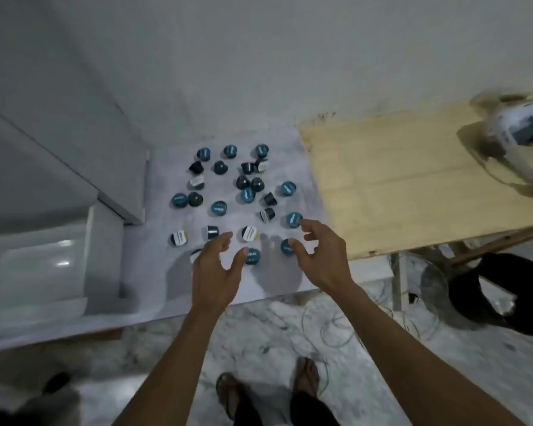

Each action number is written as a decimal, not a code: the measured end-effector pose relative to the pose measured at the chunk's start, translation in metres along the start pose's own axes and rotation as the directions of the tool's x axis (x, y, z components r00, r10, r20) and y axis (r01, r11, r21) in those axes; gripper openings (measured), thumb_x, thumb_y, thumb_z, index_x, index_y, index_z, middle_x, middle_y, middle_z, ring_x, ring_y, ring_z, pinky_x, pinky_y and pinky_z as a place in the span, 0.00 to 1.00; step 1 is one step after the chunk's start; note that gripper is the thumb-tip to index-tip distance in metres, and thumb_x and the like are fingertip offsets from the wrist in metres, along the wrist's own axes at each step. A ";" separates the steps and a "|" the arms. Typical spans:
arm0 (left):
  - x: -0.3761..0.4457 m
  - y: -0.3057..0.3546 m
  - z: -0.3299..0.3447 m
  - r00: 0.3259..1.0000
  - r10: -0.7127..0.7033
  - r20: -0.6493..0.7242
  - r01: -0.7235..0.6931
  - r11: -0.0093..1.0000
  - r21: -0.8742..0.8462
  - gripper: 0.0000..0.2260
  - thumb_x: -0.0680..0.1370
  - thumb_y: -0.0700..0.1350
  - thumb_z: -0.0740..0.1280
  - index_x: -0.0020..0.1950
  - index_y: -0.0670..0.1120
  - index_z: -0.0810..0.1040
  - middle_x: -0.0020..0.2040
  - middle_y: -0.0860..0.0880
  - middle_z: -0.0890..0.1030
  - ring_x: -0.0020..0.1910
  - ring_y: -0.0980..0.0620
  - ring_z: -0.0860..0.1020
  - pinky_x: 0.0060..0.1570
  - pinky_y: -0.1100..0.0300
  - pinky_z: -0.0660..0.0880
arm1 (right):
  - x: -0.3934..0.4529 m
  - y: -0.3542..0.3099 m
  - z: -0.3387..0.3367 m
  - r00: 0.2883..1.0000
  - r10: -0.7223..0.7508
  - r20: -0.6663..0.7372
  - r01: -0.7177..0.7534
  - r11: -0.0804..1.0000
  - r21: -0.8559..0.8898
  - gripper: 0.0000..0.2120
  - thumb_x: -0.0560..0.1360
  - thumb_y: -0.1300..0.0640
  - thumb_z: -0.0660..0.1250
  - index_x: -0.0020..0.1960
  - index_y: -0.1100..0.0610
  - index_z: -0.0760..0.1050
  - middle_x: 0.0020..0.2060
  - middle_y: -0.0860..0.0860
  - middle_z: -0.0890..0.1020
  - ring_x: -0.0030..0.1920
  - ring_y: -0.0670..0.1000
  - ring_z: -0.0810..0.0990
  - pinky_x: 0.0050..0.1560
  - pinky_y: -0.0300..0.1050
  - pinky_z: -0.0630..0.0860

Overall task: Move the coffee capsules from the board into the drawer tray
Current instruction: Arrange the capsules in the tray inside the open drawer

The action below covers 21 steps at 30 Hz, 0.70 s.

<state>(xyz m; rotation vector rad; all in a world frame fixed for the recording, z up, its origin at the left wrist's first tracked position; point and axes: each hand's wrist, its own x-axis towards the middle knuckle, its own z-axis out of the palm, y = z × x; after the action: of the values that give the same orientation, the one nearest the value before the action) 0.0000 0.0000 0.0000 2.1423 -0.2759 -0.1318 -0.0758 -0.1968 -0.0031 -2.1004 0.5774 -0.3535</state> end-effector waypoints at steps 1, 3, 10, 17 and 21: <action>-0.002 -0.012 0.009 1.000 -0.004 0.004 0.004 1.000 0.012 0.21 0.74 0.49 0.73 0.65 0.46 0.76 0.59 0.48 0.80 0.57 0.53 0.77 0.56 0.47 0.77 | 0.000 0.010 0.008 1.000 0.004 0.006 -0.004 1.000 -0.007 0.22 0.74 0.53 0.72 0.66 0.56 0.74 0.58 0.52 0.80 0.52 0.49 0.79 0.50 0.46 0.77; -0.006 -0.032 0.026 1.000 0.026 0.003 -0.026 0.998 0.054 0.22 0.74 0.51 0.73 0.65 0.46 0.76 0.61 0.47 0.79 0.60 0.51 0.76 0.59 0.47 0.76 | 0.000 0.030 0.025 0.999 -0.035 0.004 0.035 0.998 -0.061 0.23 0.73 0.52 0.73 0.65 0.57 0.74 0.59 0.54 0.79 0.56 0.53 0.79 0.52 0.45 0.75; -0.014 -0.073 0.064 0.990 0.131 -0.043 -0.123 0.981 0.153 0.24 0.74 0.53 0.72 0.66 0.45 0.74 0.63 0.46 0.77 0.64 0.48 0.73 0.64 0.45 0.71 | -0.010 0.076 0.065 0.977 -0.179 -0.113 0.157 0.971 -0.178 0.19 0.73 0.53 0.73 0.62 0.57 0.76 0.58 0.53 0.80 0.57 0.56 0.76 0.56 0.49 0.75; -0.010 -0.093 0.079 0.943 0.307 -0.130 -0.268 0.930 0.251 0.15 0.76 0.49 0.72 0.60 0.46 0.80 0.55 0.50 0.82 0.55 0.48 0.78 0.57 0.48 0.73 | -0.007 0.096 0.080 0.945 -0.278 -0.171 0.232 0.941 -0.246 0.13 0.76 0.51 0.69 0.58 0.55 0.80 0.54 0.49 0.83 0.54 0.56 0.78 0.50 0.55 0.75; -0.008 -0.091 0.081 0.928 0.340 -0.154 -0.286 0.913 0.290 0.13 0.76 0.50 0.72 0.58 0.47 0.81 0.53 0.51 0.83 0.54 0.49 0.79 0.53 0.46 0.74 | -0.006 0.096 0.082 0.935 -0.292 -0.200 0.242 0.940 -0.241 0.12 0.76 0.52 0.71 0.57 0.55 0.81 0.53 0.49 0.84 0.53 0.55 0.79 0.48 0.55 0.76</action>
<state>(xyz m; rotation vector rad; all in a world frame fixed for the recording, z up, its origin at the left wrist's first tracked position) -0.0105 -0.0151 -0.1212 2.3180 -0.5406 0.3257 -0.0696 -0.1824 -0.1290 -2.3703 0.4783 -0.7319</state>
